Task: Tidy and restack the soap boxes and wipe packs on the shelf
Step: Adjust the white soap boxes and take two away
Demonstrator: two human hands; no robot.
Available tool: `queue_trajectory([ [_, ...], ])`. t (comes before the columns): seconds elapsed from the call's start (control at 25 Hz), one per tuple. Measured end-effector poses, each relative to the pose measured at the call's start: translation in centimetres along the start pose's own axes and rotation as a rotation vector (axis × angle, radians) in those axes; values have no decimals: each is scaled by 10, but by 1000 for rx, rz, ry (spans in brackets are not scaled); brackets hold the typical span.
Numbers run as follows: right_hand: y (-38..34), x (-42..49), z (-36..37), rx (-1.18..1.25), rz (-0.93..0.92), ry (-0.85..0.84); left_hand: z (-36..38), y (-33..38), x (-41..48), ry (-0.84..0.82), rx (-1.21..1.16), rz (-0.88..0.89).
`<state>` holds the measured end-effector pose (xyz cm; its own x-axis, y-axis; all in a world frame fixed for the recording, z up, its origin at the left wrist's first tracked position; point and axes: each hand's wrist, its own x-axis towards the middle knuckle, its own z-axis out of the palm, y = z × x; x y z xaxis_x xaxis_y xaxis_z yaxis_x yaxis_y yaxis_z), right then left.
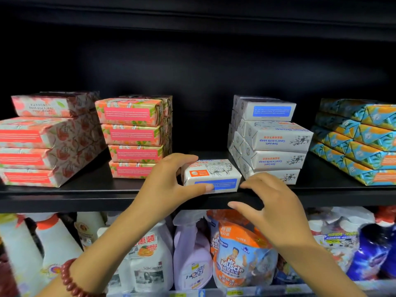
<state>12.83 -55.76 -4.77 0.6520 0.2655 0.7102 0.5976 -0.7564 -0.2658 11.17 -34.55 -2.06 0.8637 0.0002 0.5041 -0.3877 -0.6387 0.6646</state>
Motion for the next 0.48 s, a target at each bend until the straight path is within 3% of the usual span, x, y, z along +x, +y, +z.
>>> queue_trajectory([
  [0.24,4,-7,6,-45,-50,75,4,5,-9,170,457,356],
  [0.48,5,-10,9,-39,-63,78,10,14,13,118,579,285],
])
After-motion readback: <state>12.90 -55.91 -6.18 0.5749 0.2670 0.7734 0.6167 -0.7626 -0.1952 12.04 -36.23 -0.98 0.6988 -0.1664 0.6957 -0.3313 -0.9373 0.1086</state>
